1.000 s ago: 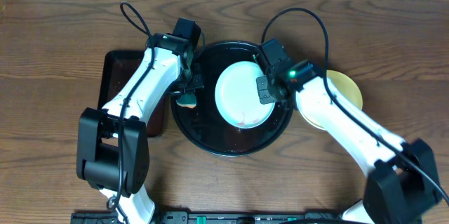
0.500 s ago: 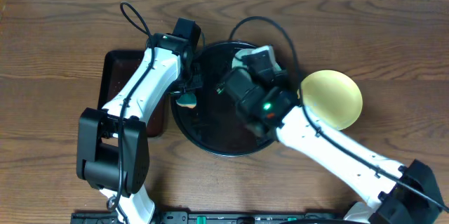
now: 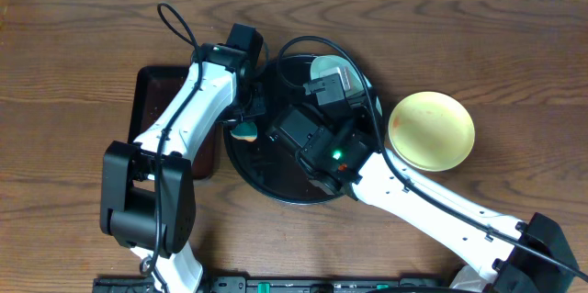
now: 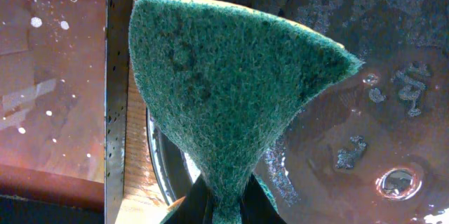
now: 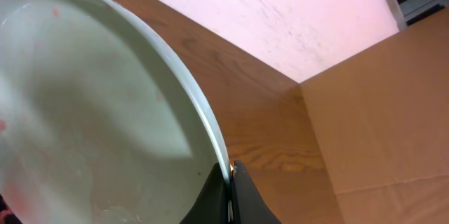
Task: Clean dirty plates on tray and stack at the side
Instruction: 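Carry the green plate right and lower it onto the yellow plate stack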
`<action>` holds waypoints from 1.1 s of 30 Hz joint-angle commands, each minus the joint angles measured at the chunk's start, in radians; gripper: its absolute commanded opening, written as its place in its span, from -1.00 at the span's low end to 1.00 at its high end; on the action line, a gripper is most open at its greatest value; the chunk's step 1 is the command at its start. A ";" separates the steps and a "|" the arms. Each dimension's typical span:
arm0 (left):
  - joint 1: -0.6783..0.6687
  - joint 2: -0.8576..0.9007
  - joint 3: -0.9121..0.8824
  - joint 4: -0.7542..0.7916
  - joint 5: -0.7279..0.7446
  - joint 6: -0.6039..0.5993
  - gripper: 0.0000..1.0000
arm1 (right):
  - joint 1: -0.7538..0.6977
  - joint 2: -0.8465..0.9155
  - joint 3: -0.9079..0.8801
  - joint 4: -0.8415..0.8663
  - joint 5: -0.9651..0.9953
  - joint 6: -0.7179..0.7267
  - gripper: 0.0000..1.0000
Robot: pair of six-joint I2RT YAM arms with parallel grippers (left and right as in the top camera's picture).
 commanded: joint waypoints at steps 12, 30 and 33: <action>0.000 -0.021 0.010 -0.002 -0.002 0.010 -0.85 | -0.039 -0.024 -0.008 -0.140 -0.121 0.274 -0.98; 0.000 -0.021 0.010 -0.002 -0.002 0.010 -0.85 | -0.367 -0.087 -0.061 -0.078 -0.931 0.140 -0.98; 0.000 -0.021 0.010 -0.002 -0.002 0.010 -0.86 | -0.517 -0.125 -0.061 -0.071 -1.128 0.068 -0.98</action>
